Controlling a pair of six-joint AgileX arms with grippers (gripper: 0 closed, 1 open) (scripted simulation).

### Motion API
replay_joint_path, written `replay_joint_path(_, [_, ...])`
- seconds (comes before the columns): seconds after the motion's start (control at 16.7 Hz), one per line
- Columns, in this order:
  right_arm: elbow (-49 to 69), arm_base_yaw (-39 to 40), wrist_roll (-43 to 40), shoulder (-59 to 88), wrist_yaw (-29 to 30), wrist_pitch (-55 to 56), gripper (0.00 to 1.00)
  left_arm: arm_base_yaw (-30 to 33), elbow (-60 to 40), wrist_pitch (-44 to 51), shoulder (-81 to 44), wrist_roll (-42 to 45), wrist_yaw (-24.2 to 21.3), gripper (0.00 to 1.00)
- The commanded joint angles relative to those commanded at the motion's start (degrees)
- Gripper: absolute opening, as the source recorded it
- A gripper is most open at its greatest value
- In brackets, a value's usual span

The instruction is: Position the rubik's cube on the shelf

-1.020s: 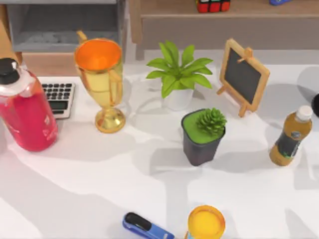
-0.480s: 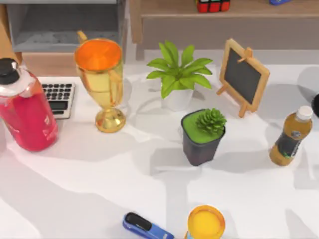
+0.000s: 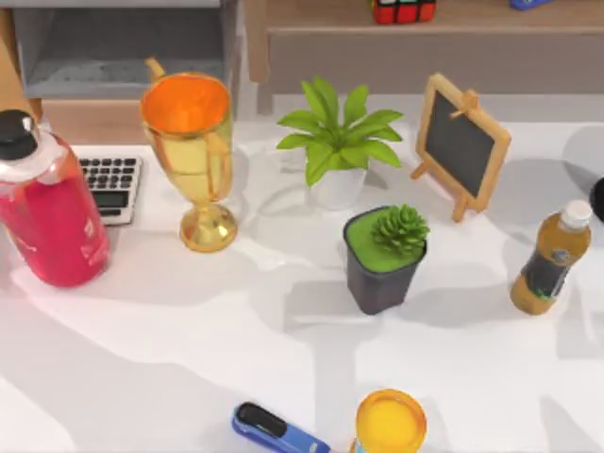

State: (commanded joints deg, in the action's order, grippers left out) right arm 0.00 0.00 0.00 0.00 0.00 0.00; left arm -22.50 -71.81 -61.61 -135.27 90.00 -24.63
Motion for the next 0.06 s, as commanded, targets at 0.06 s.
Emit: replay_joint_path(0.06, [0.0, 0.0, 0.0, 0.0, 0.0, 0.0, 1.0, 0.0, 0.0, 0.0, 0.0, 0.0, 0.0, 1.0])
